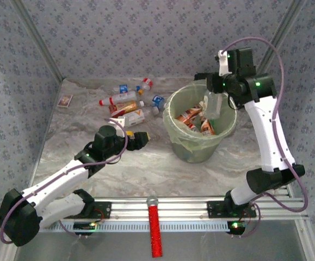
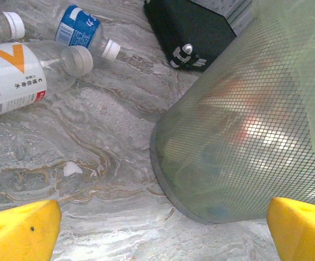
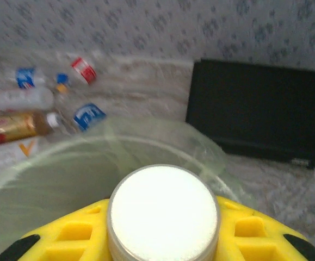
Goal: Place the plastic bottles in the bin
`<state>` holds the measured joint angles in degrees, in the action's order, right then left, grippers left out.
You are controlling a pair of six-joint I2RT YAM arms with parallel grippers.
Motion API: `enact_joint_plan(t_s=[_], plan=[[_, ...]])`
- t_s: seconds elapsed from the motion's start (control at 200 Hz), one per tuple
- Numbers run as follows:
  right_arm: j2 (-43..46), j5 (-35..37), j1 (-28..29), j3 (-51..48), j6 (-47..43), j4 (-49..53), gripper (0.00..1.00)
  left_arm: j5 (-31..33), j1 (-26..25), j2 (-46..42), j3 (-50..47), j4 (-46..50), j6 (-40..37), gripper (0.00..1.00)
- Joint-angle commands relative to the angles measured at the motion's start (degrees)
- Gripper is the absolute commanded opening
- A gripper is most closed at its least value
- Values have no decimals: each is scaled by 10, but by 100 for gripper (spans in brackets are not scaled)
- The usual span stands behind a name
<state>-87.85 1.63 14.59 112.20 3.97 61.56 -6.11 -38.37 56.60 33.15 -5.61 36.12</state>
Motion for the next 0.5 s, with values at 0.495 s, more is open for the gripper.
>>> enact_joint_plan(t_s=[0.495], plan=[[54,-18,20,-263,40,-43,21,23,-4,24,-4,15,16,96]])
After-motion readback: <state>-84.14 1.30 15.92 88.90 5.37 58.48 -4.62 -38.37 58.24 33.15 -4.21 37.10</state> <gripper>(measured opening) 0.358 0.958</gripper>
